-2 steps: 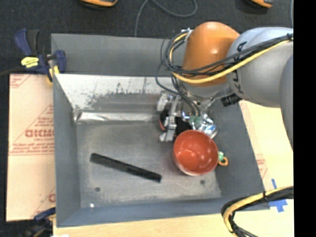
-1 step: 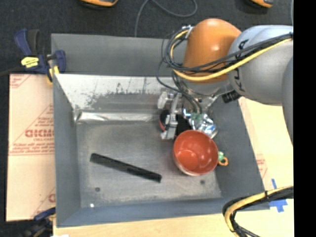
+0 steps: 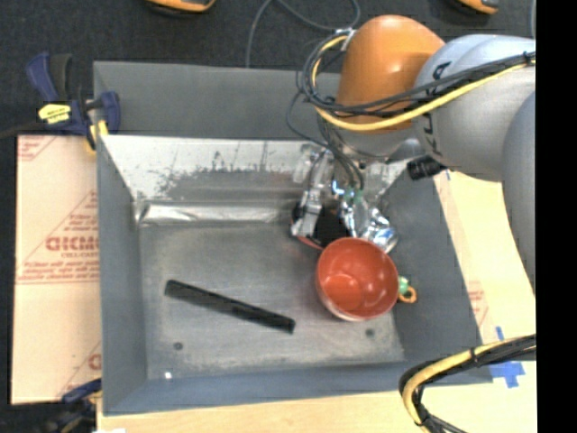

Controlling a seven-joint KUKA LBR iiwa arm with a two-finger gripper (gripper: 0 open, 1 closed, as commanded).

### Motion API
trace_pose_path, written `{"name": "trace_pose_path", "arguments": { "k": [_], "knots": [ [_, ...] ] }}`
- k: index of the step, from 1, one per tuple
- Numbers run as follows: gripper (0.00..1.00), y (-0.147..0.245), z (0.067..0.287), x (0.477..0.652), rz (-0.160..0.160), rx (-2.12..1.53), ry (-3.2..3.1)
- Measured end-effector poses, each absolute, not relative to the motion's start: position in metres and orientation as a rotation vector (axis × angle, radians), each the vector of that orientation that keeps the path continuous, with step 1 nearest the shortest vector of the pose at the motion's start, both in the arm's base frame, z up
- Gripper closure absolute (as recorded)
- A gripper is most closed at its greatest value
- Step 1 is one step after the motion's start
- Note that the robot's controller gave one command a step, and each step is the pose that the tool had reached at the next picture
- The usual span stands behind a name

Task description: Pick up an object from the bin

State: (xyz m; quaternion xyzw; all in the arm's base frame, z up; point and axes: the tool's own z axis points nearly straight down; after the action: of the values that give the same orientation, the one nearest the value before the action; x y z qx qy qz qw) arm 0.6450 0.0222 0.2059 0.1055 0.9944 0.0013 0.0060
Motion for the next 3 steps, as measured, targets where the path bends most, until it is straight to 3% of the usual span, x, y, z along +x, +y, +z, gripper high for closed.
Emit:
{"name": "trace_pose_path", "arguments": {
  "k": [1,2,3],
  "knots": [
    [0.00,0.024,0.211,0.643,0.004,0.365,3.109],
    [0.00,0.016,0.145,0.649,0.008,0.446,3.089],
    [0.00,-0.002,0.094,0.635,0.010,0.406,3.086]
  ]
}}
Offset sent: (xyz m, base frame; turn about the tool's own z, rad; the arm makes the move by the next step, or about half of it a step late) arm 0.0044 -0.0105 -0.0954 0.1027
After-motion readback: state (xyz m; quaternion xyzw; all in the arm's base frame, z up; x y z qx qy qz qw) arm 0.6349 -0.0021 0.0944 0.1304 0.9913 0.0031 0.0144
